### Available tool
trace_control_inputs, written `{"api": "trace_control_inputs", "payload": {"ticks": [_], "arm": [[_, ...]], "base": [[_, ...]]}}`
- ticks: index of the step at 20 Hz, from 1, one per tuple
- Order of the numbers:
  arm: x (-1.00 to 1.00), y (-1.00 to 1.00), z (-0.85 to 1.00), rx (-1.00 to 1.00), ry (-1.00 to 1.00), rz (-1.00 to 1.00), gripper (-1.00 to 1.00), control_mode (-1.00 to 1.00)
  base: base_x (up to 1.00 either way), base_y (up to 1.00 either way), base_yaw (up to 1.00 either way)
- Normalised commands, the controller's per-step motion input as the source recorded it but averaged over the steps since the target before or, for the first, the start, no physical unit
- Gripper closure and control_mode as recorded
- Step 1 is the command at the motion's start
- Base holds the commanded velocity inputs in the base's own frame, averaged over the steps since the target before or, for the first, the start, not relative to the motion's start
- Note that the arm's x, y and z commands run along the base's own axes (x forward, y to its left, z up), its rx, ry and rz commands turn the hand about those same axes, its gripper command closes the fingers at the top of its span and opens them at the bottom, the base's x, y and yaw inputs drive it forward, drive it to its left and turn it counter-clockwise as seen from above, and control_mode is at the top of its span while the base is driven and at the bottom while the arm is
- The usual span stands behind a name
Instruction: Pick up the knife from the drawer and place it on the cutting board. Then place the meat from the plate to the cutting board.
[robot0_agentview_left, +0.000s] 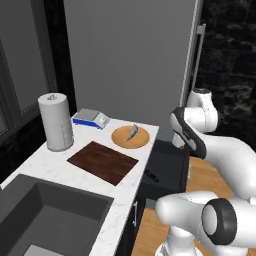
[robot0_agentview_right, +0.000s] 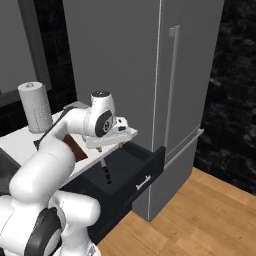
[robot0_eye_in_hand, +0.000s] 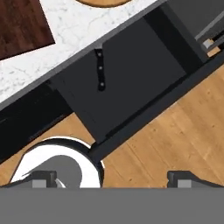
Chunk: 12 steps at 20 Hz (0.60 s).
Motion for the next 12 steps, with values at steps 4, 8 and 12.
{"api": "trace_control_inputs", "payload": {"ticks": [4,8,12], "arm": [[0.32,-0.6,-0.29,0.21,0.0,0.34,-1.0,-1.0],[0.49,-0.23,-0.72,0.01,0.0,0.19,-1.0,-1.0],[0.4,0.02,-0.82,-0.02,0.0,0.12,-1.0,-1.0]], "base": [[0.0,0.0,0.0],[0.0,0.0,0.0],[0.0,0.0,0.0]]}}
